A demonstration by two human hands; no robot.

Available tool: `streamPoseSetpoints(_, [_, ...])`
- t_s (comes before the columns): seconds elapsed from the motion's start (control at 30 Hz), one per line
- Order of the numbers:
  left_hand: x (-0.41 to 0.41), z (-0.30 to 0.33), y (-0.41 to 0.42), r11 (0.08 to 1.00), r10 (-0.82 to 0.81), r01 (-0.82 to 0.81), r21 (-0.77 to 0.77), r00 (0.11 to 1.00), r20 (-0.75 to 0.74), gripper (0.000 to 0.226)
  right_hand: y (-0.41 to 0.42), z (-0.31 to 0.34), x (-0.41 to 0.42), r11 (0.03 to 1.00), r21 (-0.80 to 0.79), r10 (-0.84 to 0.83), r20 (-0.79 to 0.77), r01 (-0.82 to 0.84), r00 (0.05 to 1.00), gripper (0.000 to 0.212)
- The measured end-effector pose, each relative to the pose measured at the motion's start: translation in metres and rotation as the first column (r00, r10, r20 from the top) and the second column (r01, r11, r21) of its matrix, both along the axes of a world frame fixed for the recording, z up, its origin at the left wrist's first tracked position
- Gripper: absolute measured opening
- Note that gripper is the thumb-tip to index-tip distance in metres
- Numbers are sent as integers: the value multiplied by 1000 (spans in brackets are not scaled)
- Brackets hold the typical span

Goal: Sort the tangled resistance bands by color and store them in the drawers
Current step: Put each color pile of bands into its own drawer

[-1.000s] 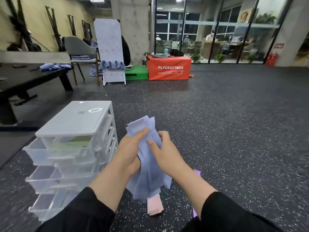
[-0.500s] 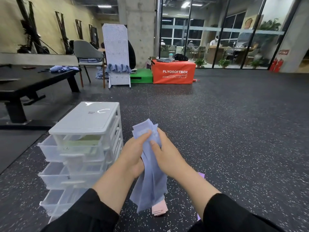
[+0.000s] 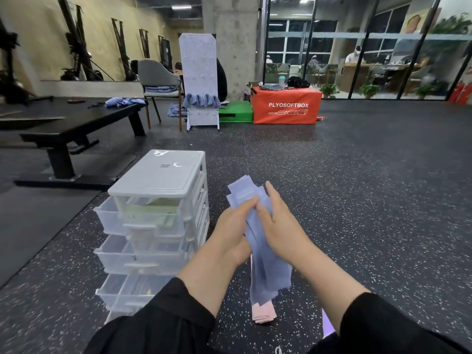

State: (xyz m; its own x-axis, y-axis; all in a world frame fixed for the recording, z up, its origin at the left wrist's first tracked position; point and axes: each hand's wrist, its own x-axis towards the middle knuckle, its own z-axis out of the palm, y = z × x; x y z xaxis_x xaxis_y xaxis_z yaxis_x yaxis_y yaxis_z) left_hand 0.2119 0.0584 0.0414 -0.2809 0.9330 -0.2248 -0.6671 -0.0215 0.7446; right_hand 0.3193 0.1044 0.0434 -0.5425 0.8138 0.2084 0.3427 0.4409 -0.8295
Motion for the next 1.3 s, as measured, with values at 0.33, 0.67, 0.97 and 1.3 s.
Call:
streamPoseSetpoints(0.33, [1, -2, -1, 993, -82, 92, 69, 988, -132, 29, 16, 25, 8, 993, 108, 52, -72, -44, 996, 55])
streamPoseSetpoints(0.67, [7, 2, 0, 989, -85, 104, 106, 981, -175, 30, 27, 22, 0, 995, -95, -47, -232, 26, 972, 30])
streamPoseSetpoints(0.97, [-22, 23, 2, 985, 54, -22, 170, 981, -188, 37, 5, -22, 18, 867, -426, 157, -261, -259, 952, 31])
streamPoseSetpoints(1.3, [-59, 34, 0, 993, 16, 17, 118, 963, -270, 16, -4, -30, 8, 739, -557, 163, -397, -378, 903, 33])
